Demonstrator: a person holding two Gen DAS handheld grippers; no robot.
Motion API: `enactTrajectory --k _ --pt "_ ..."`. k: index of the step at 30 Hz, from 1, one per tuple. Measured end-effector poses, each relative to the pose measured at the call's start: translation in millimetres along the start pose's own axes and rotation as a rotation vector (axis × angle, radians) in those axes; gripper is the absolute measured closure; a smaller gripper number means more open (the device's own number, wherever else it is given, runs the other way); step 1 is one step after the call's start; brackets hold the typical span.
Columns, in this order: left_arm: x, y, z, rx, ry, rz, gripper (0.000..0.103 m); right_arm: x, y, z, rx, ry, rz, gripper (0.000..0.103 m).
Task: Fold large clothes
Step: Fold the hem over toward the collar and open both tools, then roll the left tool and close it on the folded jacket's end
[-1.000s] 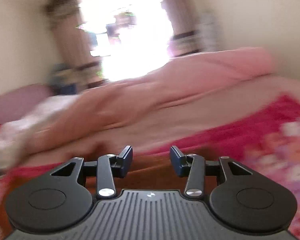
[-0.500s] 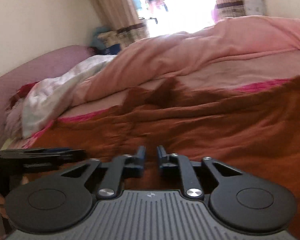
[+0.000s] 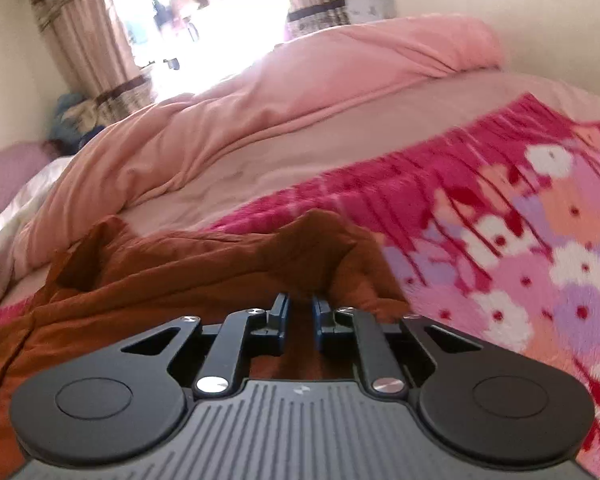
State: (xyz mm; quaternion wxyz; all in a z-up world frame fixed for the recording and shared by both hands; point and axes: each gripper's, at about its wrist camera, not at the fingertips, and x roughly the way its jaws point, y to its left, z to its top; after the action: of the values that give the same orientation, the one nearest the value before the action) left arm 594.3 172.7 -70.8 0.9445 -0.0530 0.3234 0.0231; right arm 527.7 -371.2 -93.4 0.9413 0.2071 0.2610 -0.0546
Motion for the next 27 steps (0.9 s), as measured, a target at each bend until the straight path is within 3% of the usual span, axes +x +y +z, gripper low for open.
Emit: enactTrajectory --k 3,7,8,13,17,19,23,24,25,26,27 --pt "-3 -6 6 -0.009 0.028 0.003 0.048 -2 -4 -3 0.021 -0.008 0.004 0.088" --pt "-45 -10 7 -0.022 0.011 -0.033 0.049 -29 1 7 0.044 -0.043 -0.007 0.08" --pt "-63 -13 2 -0.011 -0.005 -0.049 0.048 -41 5 7 0.041 -0.06 0.013 0.075" --pt "-119 -33 -48 0.062 -0.049 -0.126 0.044 -104 32 -23 -0.071 -0.11 0.148 0.071" --pt "-114 -23 -74 0.036 -0.021 -0.102 0.044 -111 29 -47 -0.099 -0.071 0.139 0.07" --pt "-110 -12 -77 0.007 -0.025 -0.094 0.043 -105 15 -53 -0.084 -0.064 0.076 0.071" --pt "-104 8 -78 -0.027 -0.039 -0.027 0.041 -101 -21 -55 -0.005 -0.08 0.038 0.084" --pt "-102 14 -78 -0.049 -0.033 -0.017 0.035 -102 -29 -54 0.025 -0.079 0.049 0.085" --pt "-100 21 -78 -0.072 -0.022 0.0 0.021 -102 -36 -53 0.06 -0.072 0.062 0.085" --pt "-95 29 -78 -0.107 0.0 0.013 0.018 -102 -40 -53 0.08 -0.068 0.072 0.085" --pt "-91 40 -79 -0.166 0.019 -0.022 0.018 -103 -43 -53 0.092 -0.065 0.073 0.085"
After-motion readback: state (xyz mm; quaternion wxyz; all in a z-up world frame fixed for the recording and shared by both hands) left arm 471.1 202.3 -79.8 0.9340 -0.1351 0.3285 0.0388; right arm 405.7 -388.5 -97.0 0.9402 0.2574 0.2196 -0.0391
